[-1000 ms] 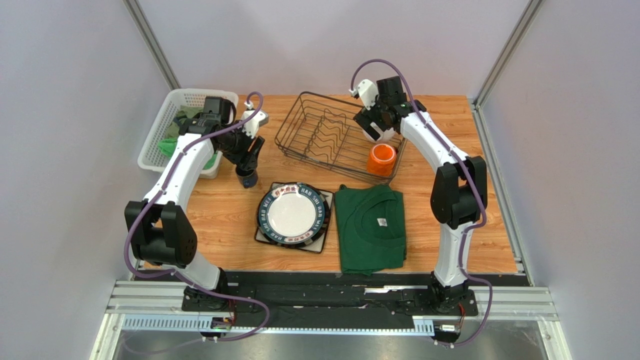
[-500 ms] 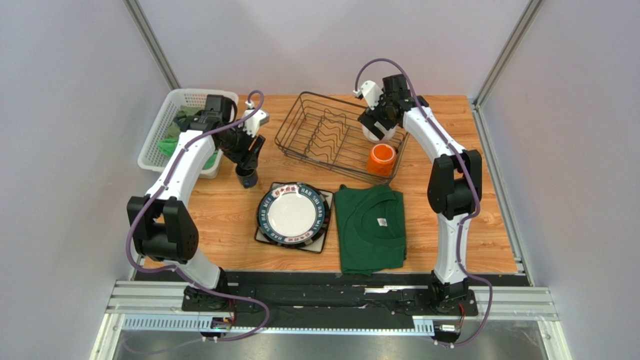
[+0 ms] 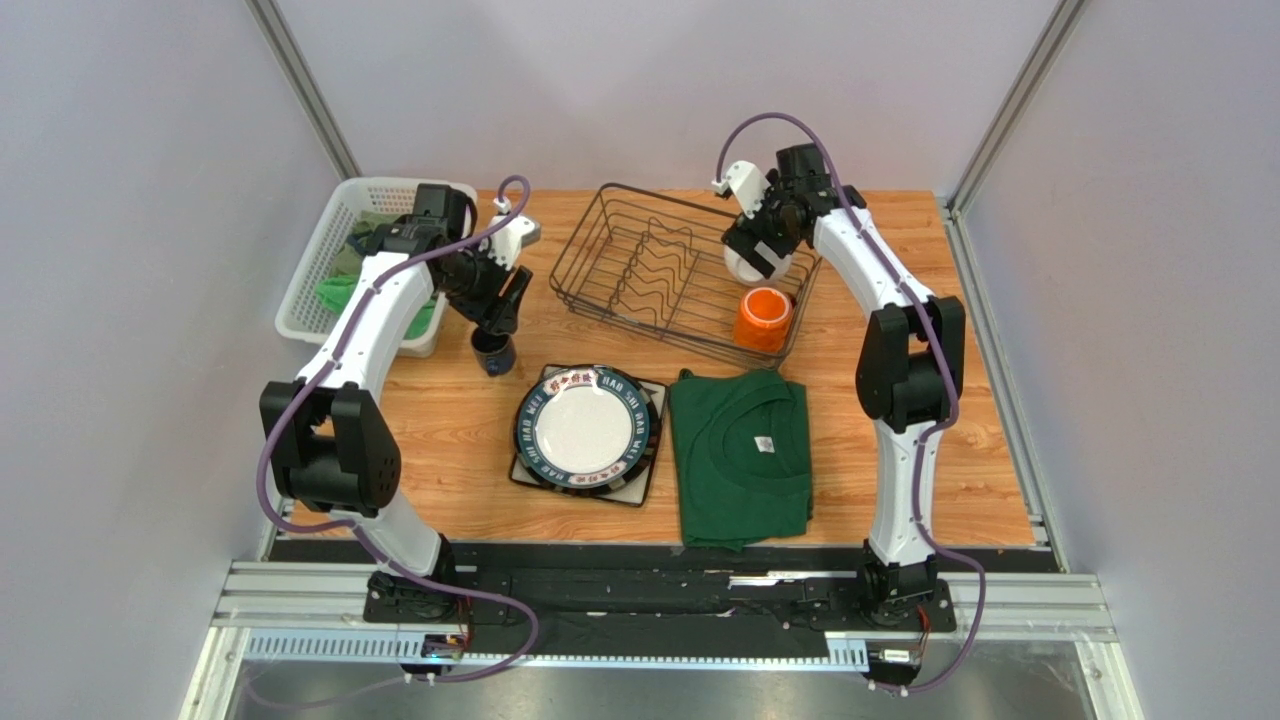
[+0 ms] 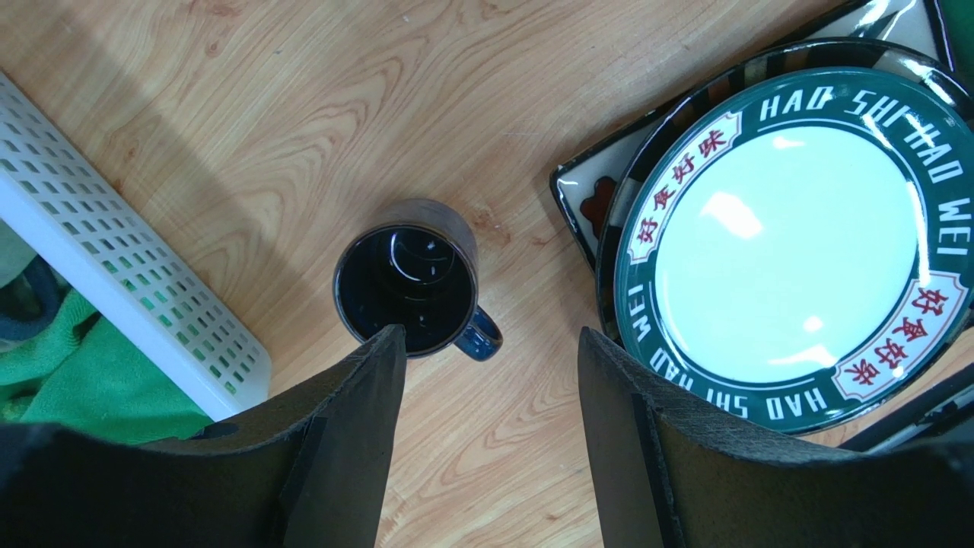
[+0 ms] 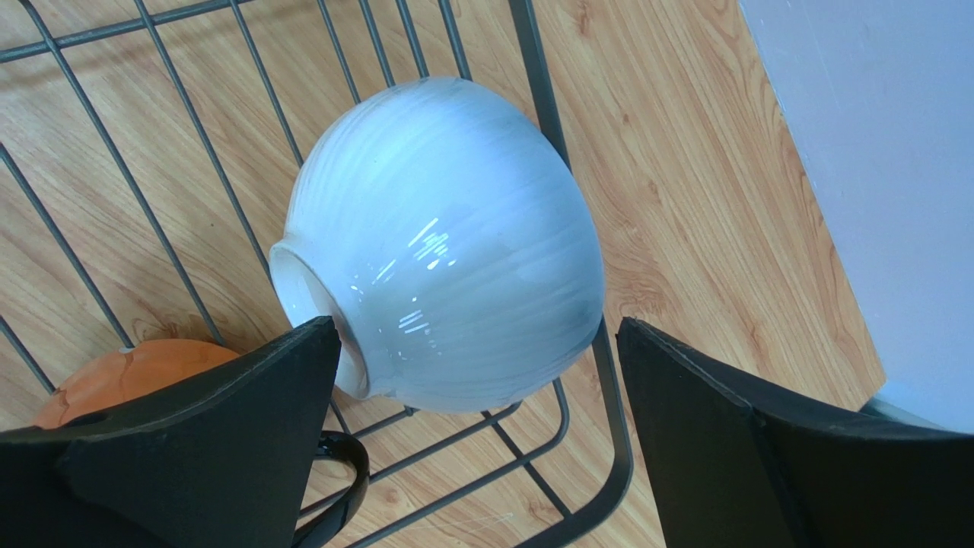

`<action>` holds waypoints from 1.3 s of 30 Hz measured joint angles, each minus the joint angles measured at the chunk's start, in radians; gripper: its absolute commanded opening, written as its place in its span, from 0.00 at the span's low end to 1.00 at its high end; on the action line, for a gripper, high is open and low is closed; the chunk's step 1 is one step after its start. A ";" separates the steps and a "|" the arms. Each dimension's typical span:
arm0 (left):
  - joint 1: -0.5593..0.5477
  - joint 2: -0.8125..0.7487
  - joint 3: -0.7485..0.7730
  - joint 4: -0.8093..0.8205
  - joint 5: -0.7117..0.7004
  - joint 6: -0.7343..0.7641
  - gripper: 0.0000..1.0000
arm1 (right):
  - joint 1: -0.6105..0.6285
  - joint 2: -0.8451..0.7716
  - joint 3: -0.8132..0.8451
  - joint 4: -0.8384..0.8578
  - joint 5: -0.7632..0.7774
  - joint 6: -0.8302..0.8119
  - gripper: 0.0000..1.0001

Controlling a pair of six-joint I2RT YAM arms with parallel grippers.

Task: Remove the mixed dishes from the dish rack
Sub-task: Pick up the bowl from the dish rack.

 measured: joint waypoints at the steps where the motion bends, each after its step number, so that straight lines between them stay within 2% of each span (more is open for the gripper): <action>1: 0.000 0.001 0.003 -0.002 0.000 0.000 0.65 | -0.001 0.005 0.003 0.000 -0.007 -0.004 0.99; 18: 0.000 0.029 0.023 -0.016 0.000 0.003 0.65 | -0.003 0.037 0.021 0.000 -0.065 -0.042 0.97; 39: 0.000 0.042 0.023 -0.020 0.003 0.013 0.65 | -0.008 0.032 0.013 0.012 -0.096 -0.033 0.83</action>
